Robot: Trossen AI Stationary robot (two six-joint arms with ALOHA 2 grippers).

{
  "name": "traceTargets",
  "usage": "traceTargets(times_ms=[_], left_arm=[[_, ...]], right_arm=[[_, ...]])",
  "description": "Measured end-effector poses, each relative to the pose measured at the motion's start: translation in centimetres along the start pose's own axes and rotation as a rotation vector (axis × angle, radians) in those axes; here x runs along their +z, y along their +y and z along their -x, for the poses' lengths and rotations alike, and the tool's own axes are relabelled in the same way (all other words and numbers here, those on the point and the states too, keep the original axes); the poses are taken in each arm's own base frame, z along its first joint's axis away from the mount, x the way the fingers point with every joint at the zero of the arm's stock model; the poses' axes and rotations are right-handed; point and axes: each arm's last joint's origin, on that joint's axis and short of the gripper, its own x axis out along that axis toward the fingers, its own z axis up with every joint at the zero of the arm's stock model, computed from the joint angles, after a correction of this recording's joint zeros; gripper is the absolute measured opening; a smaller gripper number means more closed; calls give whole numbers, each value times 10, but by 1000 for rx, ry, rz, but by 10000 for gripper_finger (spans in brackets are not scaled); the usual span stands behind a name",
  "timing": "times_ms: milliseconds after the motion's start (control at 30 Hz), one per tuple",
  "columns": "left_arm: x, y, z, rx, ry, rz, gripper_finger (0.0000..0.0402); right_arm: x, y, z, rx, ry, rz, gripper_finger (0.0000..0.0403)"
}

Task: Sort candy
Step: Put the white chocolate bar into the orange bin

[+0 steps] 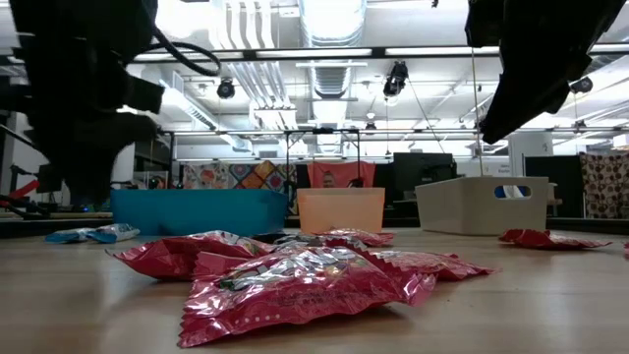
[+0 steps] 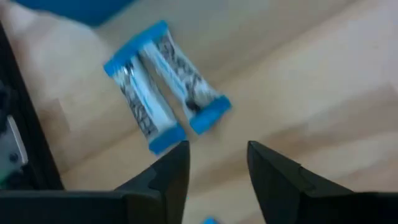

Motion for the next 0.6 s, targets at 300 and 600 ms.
traceTargets(times_ms=[300, 600], left_arm=[[22, 6, -15, 58, -41, -16, 229], [14, 9, -46, 3, -27, 0, 217]], right_arm=[[0, 0, 1, 3, -5, -1, 136], [2, -1, 0, -6, -13, 2, 136]])
